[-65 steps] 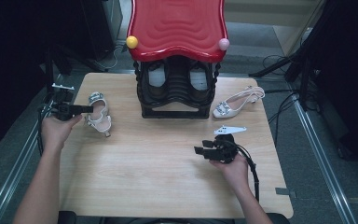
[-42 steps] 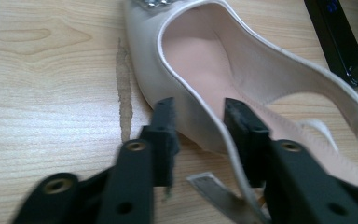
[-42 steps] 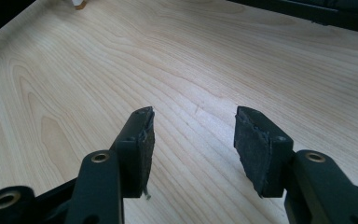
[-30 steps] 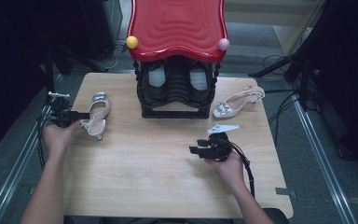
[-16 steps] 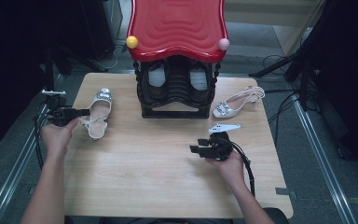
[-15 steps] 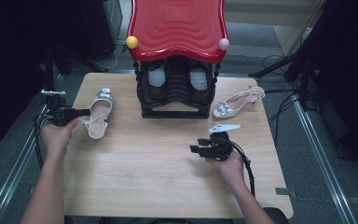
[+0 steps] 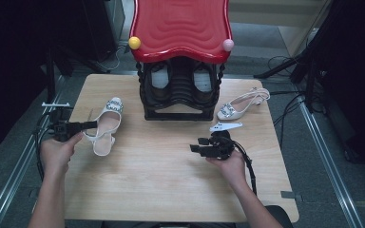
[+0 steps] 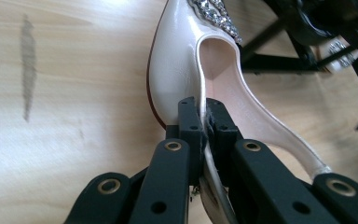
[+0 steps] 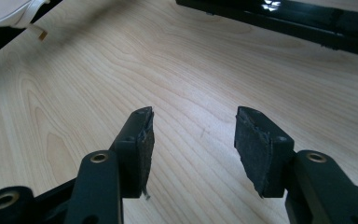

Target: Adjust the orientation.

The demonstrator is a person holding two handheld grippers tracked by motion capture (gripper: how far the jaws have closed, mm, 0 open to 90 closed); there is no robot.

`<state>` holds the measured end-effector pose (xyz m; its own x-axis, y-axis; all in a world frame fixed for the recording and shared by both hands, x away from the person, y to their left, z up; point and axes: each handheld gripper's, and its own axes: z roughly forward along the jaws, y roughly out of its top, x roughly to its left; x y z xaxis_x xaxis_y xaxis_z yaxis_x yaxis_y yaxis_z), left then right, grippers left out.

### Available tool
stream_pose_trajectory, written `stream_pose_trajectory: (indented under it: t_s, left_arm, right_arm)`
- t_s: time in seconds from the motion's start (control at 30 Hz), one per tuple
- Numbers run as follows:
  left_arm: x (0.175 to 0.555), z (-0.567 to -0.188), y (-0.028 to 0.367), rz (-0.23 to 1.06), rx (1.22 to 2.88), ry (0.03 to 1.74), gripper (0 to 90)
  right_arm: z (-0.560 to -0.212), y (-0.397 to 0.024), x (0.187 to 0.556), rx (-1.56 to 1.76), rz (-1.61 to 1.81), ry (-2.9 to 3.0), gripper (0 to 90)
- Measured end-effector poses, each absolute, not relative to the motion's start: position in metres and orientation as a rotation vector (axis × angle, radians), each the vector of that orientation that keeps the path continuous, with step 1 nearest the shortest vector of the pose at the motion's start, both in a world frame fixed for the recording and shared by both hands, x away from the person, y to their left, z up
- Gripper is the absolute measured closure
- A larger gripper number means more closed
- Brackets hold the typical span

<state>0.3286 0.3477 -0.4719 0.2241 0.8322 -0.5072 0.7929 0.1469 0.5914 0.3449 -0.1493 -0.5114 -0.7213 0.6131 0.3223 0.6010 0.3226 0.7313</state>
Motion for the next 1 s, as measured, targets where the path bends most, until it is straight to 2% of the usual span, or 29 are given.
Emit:
stream_pose_trajectory:
  t_s: [0.47,1.0]
  left_arm:
    - [0.292,-0.472,0.316,-0.028,1.680,1.459,87.3]
    - [0.299,-0.482,0.262,-0.120,1.795,1.319,87.1]
  right_arm:
    - [-0.509,-0.145,0.351,1.147,1.400,2.537,49.2]
    - [-0.507,-0.150,0.346,1.157,1.393,2.512,50.0]
